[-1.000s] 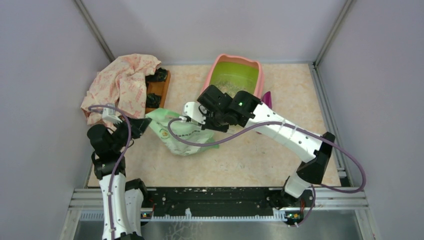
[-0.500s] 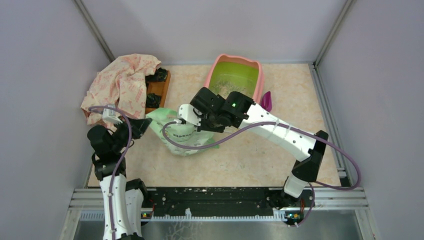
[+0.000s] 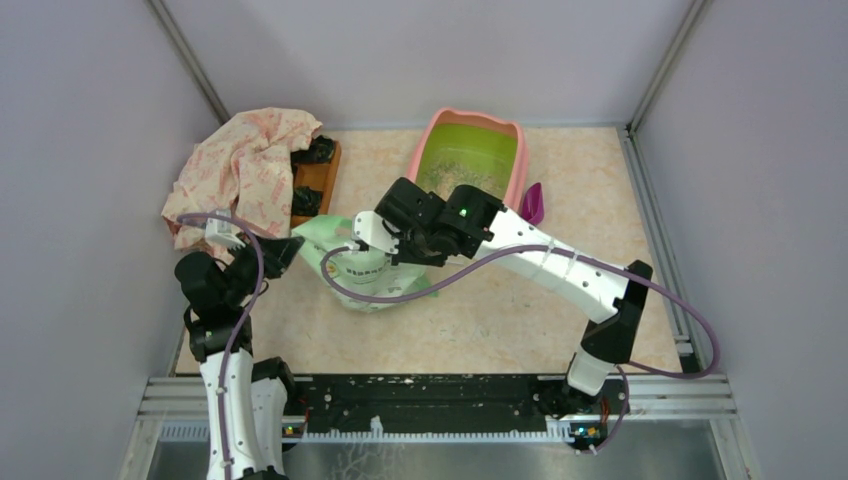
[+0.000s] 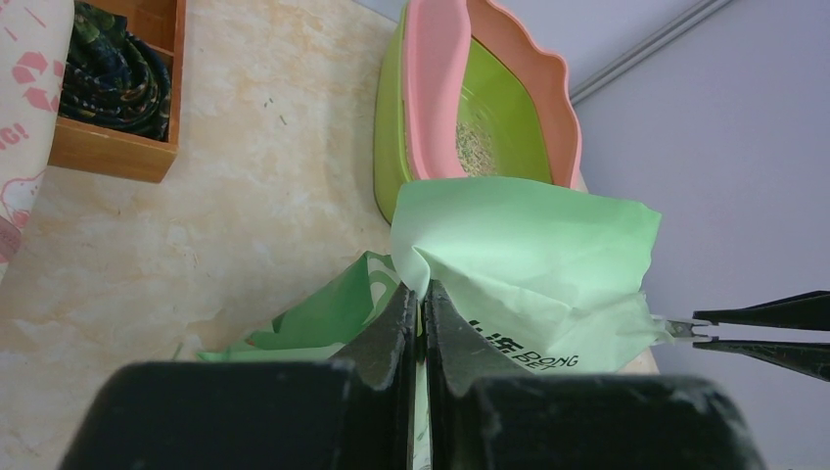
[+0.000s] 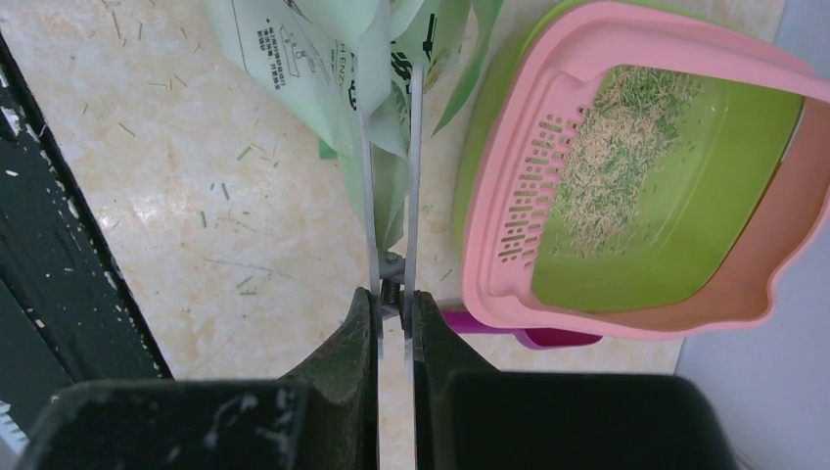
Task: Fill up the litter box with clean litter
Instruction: Clamp the cat litter bag at the center of the board.
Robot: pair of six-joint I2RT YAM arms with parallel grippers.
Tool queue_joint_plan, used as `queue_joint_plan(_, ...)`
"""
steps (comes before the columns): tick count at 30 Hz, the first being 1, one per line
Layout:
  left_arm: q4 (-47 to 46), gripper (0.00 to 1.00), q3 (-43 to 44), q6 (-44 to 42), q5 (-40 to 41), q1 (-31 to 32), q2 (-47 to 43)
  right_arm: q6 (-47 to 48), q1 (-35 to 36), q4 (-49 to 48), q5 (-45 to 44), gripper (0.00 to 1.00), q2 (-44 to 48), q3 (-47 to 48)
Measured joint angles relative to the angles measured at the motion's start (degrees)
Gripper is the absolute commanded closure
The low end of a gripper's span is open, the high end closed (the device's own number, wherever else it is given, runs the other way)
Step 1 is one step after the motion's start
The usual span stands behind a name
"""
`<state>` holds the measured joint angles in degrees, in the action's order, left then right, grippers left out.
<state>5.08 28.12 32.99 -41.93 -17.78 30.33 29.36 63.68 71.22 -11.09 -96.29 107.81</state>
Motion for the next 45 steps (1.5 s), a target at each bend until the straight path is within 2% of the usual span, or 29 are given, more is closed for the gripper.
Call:
queue_joint_plan(7,-0.7,0.94,-0.2,0.8,-0.8,0.0,-0.1,-0.9,0.4,0.3,-0.6,1.0,0.0,0.0)
queue_joint_plan(17,-8.2,0.97,-1.1,6.9,-7.6,0.0,2.5,-3.1,1.2,1.3,-2.0,1.0,0.0,0.4)
queue_joint_plan(26,-8.9,0.99,-1.7,9.0,-9.7,0.0,1.2,-5.2,1.4,1.7,-2.3,1.0,0.0,0.4)
queue_joint_plan(45,-0.1,0.98,3.9,1.4,-6.7,1.4,5.1,-5.1,0.9,-1.5,-0.9,1.0,0.2,-0.6)
